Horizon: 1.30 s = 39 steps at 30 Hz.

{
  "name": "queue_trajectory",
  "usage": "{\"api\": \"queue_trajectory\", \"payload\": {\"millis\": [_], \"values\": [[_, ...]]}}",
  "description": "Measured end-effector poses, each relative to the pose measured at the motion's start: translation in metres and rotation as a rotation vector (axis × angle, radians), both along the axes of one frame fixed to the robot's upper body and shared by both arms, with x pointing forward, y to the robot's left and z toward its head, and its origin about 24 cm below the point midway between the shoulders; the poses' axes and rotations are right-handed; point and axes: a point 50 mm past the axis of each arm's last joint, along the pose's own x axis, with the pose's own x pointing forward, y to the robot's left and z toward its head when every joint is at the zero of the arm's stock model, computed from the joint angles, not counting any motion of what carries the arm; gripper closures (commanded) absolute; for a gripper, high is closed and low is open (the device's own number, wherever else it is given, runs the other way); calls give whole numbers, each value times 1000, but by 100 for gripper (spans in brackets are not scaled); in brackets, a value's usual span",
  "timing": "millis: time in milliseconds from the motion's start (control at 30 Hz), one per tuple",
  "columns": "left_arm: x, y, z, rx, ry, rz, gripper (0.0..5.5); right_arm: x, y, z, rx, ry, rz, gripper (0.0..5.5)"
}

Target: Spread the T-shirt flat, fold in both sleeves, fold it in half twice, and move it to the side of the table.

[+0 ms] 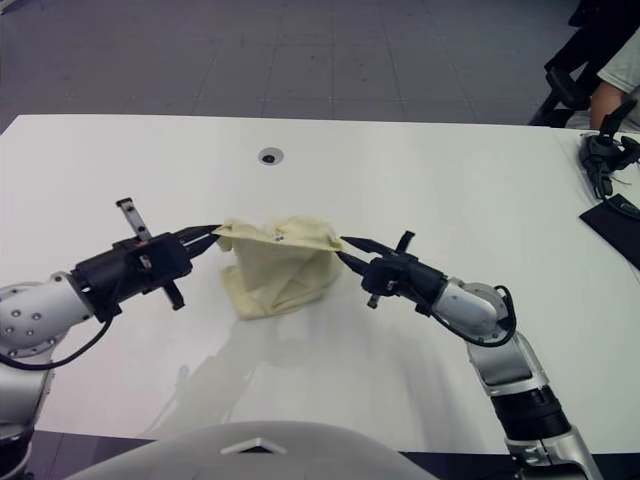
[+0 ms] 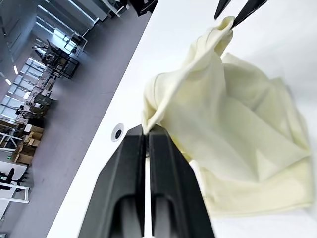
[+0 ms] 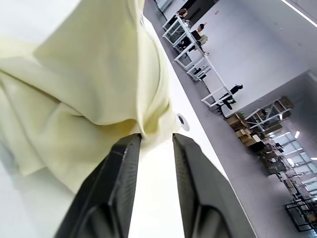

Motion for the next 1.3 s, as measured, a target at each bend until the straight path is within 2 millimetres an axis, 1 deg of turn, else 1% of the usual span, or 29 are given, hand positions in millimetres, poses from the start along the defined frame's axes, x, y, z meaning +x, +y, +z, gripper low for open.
{"api": "queue_trajectory", "payload": {"millis": [167, 200, 233, 433, 567, 600, 633, 667, 700, 800, 933, 1033, 1100, 1200, 1300], "values": [[-2, -3, 3, -20, 8, -19, 550, 1, 1, 1, 24, -17, -20, 288], [-1, -3, 3, -17, 8, -18, 550, 1, 2, 1, 33, -21, -26, 311], [-1, -2, 3, -16, 7, -17, 550, 1, 2, 1, 36, -23, -30, 314], [-1, -2, 3, -1, 4, -14, 550, 4, 6, 2, 67, -34, -45, 420], [-1, -2, 4, -8, 4, -14, 550, 1, 11, -3, 80, -4, -31, 496], [-1, -2, 4, -9, 2, -14, 550, 0, 11, -5, 81, 7, -30, 504], [-1, -2, 4, -11, 2, -14, 550, 0, 12, -7, 85, 25, -32, 524], [-1, -2, 4, -14, 2, -14, 550, -1, 11, -9, 91, 40, -32, 501], [-1, -2, 4, -14, 1, -13, 550, -3, 11, -9, 106, 55, -32, 495], [0, -1, 4, -15, -1, -5, 550, -7, 8, -6, 172, 69, -35, 443], [-3, 0, 0, -19, 8, 14, 550, -6, 5, 5, 254, 20, -42, 395], [-5, 0, 0, -25, 4, 36, 550, -5, 6, 8, 284, -2, -43, 345], [-4, 0, 2, -28, -6, 43, 550, -7, 5, 5, 283, 4, -47, 311], [-1, 0, 6, -33, -24, 45, 550, -16, 3, -4, 278, 35, -58, 267], [2, -2, 10, -37, -43, 36, 550, -24, 2, -9, 267, 48, -73, 208]]}}
